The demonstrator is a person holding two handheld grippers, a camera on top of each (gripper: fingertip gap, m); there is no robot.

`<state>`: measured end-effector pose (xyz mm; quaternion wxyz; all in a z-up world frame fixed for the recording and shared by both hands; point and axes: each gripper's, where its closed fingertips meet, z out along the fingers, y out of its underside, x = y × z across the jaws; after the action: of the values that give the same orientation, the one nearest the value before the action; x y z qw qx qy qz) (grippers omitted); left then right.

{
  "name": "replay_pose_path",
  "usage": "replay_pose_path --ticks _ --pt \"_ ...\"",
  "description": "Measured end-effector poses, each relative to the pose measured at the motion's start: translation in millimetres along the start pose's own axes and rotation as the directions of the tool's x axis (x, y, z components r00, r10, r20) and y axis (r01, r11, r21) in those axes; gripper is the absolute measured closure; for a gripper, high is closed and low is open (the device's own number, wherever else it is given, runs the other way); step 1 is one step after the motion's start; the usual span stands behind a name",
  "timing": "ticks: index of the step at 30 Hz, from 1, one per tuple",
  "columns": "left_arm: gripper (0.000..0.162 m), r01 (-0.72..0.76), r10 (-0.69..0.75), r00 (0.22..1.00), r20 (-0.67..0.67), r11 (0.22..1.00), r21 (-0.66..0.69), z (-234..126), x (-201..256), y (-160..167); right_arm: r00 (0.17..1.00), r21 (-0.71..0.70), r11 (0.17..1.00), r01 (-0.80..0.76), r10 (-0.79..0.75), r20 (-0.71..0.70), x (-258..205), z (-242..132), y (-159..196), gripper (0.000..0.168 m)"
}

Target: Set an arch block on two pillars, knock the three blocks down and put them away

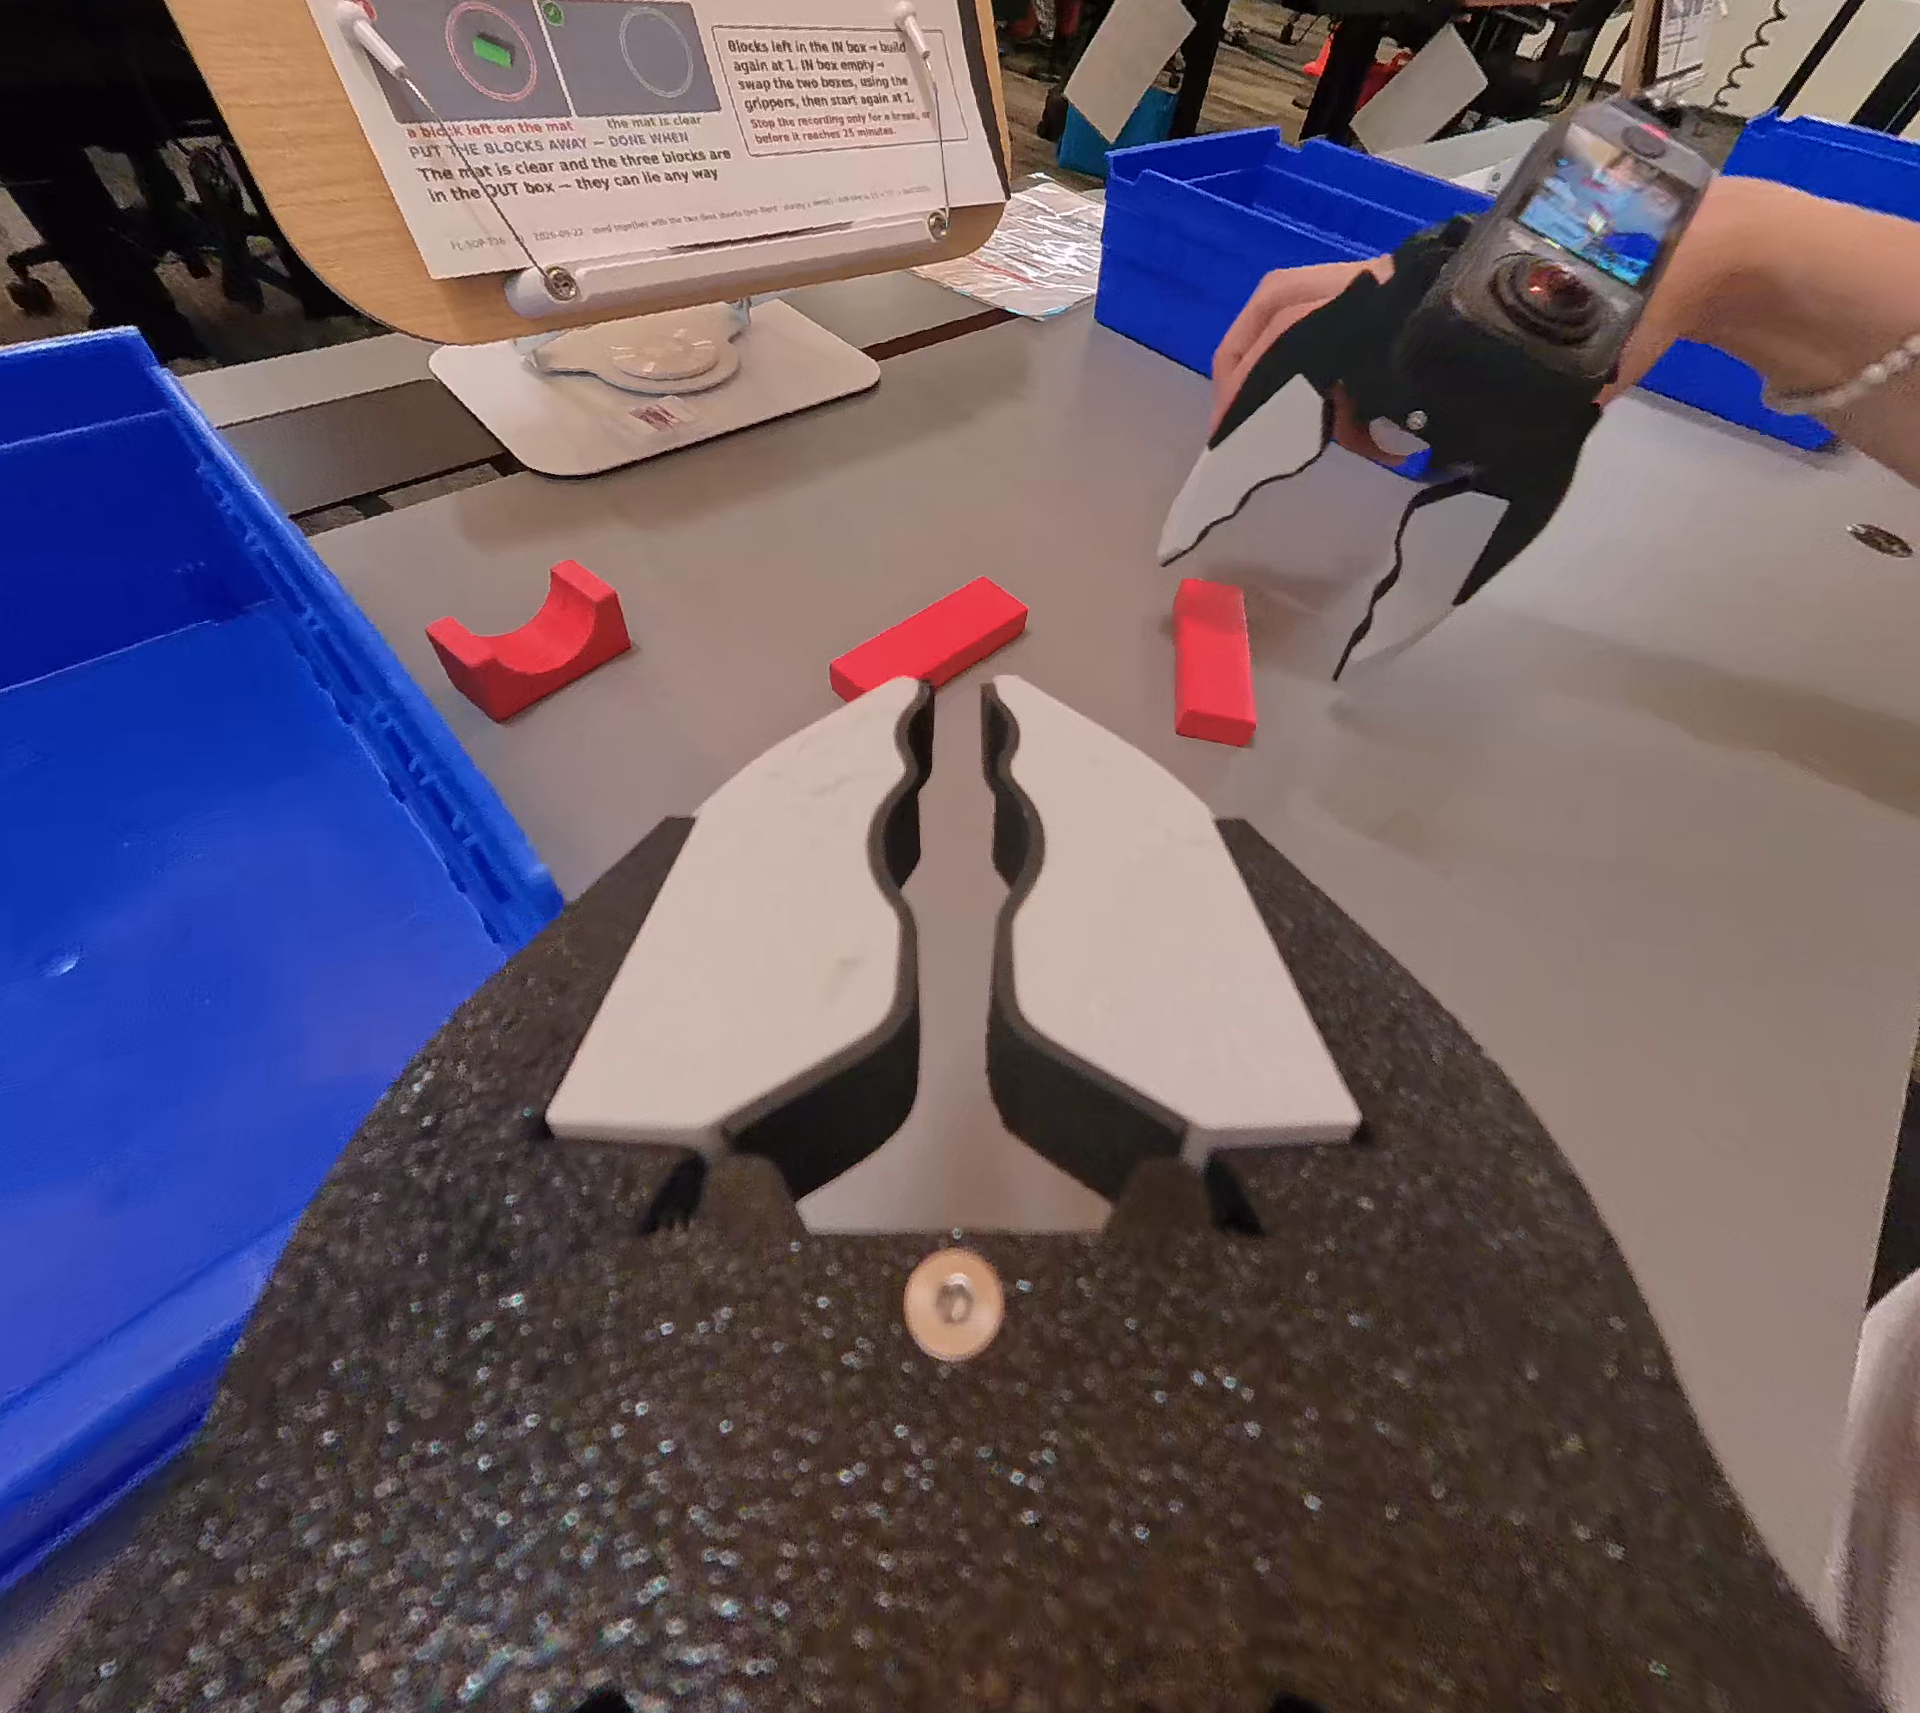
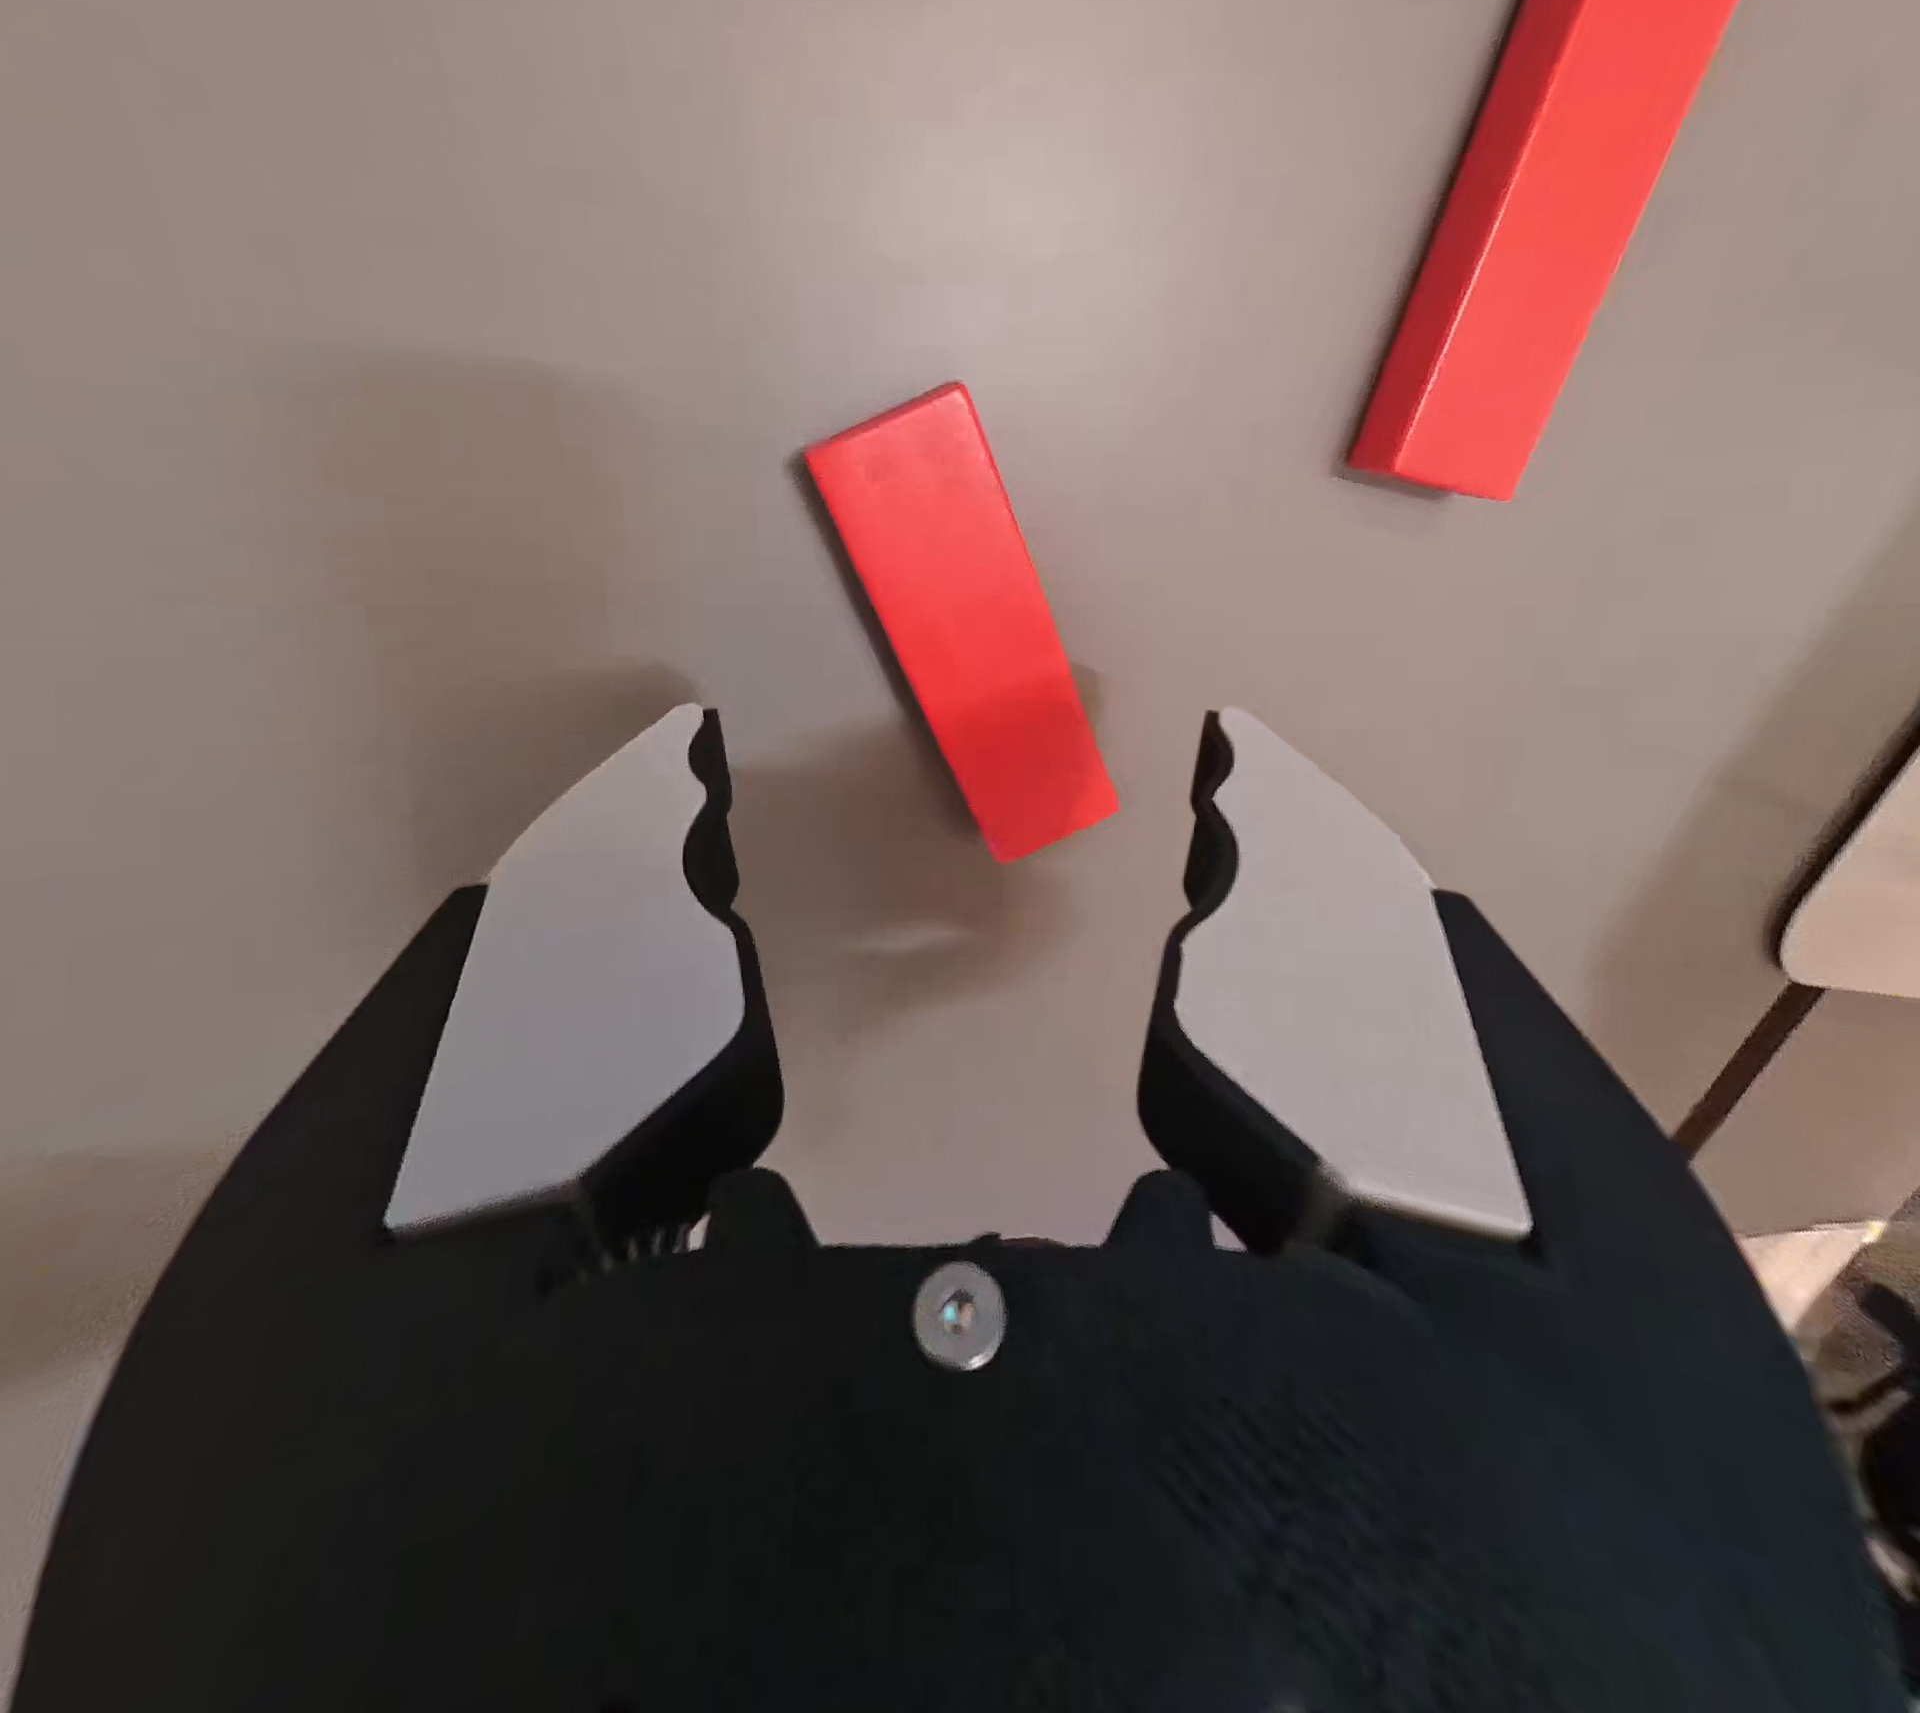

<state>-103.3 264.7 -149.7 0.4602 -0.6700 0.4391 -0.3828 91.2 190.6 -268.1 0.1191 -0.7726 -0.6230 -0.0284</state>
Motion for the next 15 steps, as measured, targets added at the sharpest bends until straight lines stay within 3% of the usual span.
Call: replay_pose_path --ticks 1,10,15 --pt "0.154 -0.005 0.005 1.000 0.002 1.000 -0.005 0.1 0.2 0.5 1.000 -0.012 1.000 0.023 -0.023 0.000 3.5 1.6 1.8 0.080" --pt "0.154 -0.050 0.051 0.998 0.028 0.998 -0.030 -3.1 0.4 -0.1 0.993 0.011 0.997 0.080 -0.081 0.086 15.2 22.9 5.7 0.091" --pt "0.153 -0.051 0.052 0.998 0.026 0.998 -0.029 -3.4 1.2 -0.6 0.974 0.039 0.996 0.083 -0.089 0.208 0.6 22.5 5.2 0.126"
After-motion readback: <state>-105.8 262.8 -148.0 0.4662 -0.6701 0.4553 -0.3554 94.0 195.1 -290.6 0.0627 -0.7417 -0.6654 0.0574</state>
